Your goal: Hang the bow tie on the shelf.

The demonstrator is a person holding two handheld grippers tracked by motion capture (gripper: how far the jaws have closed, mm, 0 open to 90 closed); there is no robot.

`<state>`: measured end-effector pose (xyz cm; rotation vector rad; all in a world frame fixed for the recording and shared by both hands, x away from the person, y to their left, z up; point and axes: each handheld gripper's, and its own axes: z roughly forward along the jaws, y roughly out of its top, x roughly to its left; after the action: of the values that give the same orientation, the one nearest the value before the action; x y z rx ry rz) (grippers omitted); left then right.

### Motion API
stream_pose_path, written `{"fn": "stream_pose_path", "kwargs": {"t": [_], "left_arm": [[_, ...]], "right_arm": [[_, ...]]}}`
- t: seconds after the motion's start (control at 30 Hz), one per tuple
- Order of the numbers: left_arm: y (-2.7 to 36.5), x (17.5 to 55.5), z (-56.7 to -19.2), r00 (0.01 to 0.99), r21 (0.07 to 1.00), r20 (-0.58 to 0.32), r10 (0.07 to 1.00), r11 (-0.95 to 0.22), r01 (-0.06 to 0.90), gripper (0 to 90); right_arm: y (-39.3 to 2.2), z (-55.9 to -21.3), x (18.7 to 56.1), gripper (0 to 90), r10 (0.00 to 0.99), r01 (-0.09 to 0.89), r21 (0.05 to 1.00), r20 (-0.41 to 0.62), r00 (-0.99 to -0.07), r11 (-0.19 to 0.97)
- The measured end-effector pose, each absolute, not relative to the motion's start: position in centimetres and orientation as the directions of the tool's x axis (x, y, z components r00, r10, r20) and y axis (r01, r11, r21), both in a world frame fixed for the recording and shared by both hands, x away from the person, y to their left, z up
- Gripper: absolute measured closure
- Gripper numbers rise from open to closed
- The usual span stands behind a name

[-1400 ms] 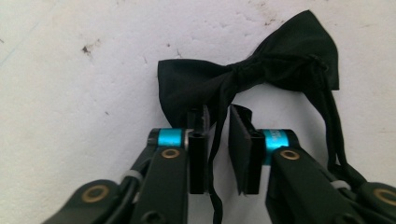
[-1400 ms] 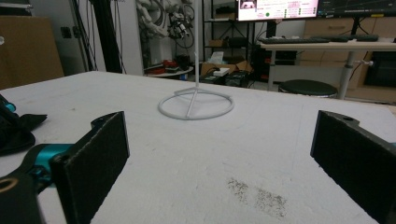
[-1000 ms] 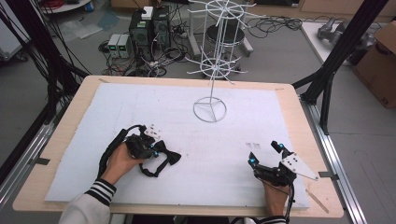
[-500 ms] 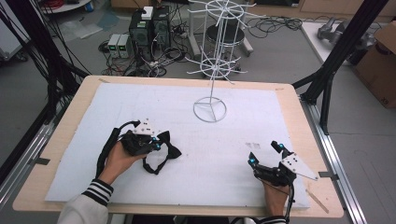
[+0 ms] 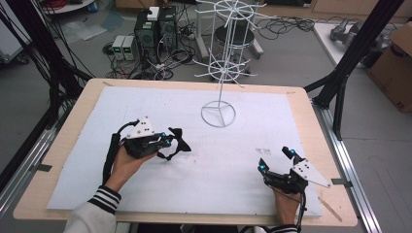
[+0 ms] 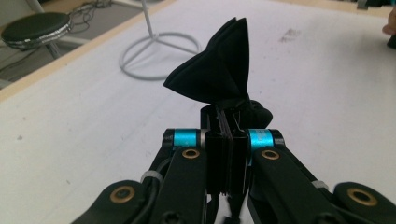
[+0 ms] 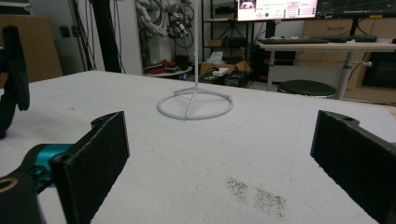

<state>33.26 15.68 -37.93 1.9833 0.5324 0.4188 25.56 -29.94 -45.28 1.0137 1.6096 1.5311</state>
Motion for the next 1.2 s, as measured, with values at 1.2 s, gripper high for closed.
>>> {"fn": "stream_pose_path", "kwargs": {"t": [1.2], "left_arm": [[12.2, 36.2, -33.0, 0.829, 0.976, 0.016, 0.559, -0.189, 0.109, 89.3]], "right_arm": [[-30.0, -45.3, 25.6, 3.3, 0.887, 0.090, 0.996, 0.049, -0.460, -0.008]]}}
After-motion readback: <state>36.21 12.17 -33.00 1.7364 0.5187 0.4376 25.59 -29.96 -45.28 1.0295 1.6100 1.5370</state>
